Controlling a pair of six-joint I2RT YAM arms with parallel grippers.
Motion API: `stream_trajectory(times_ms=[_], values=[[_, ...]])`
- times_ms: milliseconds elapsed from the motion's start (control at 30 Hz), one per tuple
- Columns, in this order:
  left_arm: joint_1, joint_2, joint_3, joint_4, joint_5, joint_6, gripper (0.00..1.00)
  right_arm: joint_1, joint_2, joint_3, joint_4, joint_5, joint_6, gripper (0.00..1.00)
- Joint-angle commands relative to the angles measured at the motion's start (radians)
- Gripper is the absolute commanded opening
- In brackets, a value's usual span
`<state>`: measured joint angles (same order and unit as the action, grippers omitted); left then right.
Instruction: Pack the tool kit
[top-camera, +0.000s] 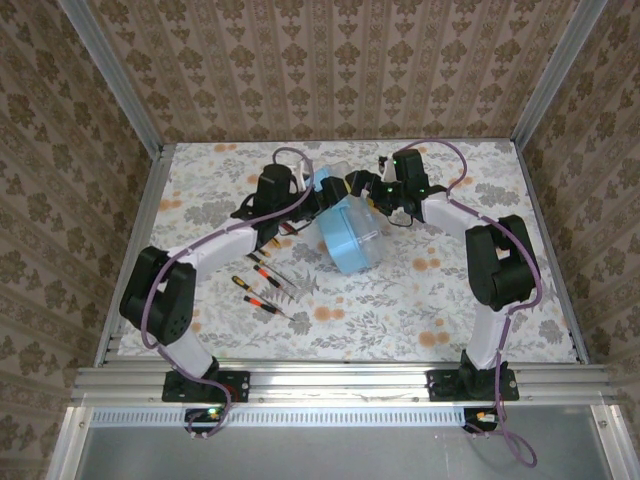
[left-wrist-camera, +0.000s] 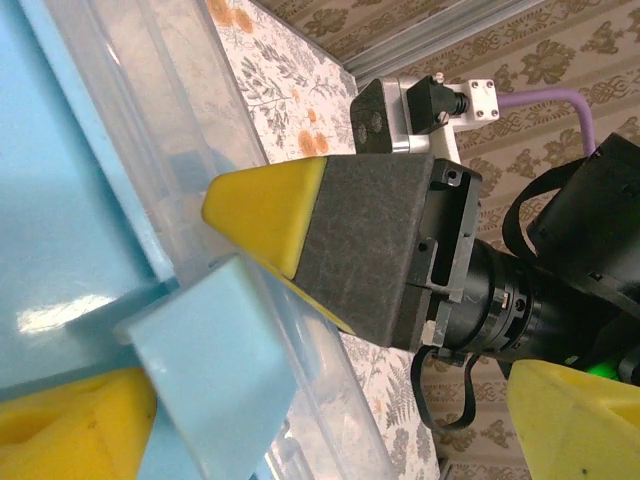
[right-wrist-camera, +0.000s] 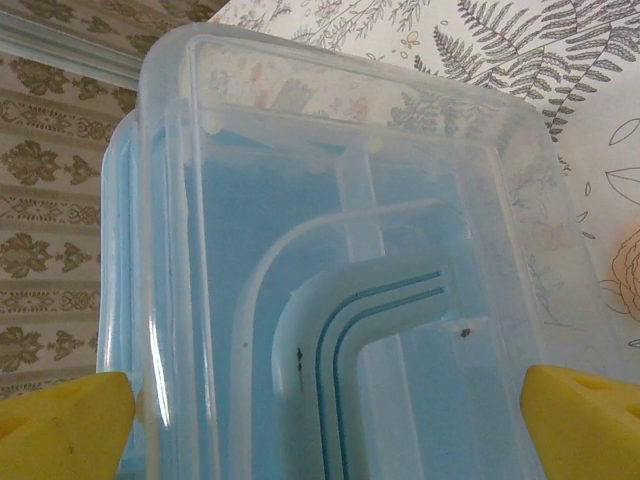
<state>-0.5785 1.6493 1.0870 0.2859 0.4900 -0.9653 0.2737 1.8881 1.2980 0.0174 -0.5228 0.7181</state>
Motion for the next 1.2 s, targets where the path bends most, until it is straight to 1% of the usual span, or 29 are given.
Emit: stream_trajectory(times_ms=[0,367,667,800,900,967,1000,1167], values=[[0.017,-0.048,-0.047,0.039,-0.018,0.032,0.92,0.000,-0.038,-0.017,-0.042,-0.036,-0.020,1.00],[0.038,-0.054,-0.128,0.072,-0.034,0.052,0.92,-0.006,-0.075,0.012,-0.127,-0.025,-0.074,1.00],[0.054,-0.079,-0.150,-0.006,-0.067,0.114,0.92,-0.022,-0.082,0.006,-0.160,-0.016,-0.097,1.00],[0.060,-0.110,-0.096,-0.144,-0.096,0.191,0.92,-0.031,-0.093,0.009,-0.166,-0.021,-0.107,1.00],[0.062,-0.129,-0.009,-0.341,-0.149,0.280,0.92,-0.036,-0.096,0.014,-0.168,-0.028,-0.114,1.00],[0.068,-0.127,0.039,-0.465,-0.187,0.318,0.94,-0.035,-0.093,0.019,-0.167,-0.035,-0.117,1.00],[0.074,-0.125,0.047,-0.499,-0.195,0.328,0.94,-0.035,-0.091,0.021,-0.165,-0.041,-0.116,1.00],[0.115,-0.094,0.022,-0.503,-0.182,0.302,1.00,-0.034,-0.082,0.030,-0.157,-0.055,-0.115,1.00]])
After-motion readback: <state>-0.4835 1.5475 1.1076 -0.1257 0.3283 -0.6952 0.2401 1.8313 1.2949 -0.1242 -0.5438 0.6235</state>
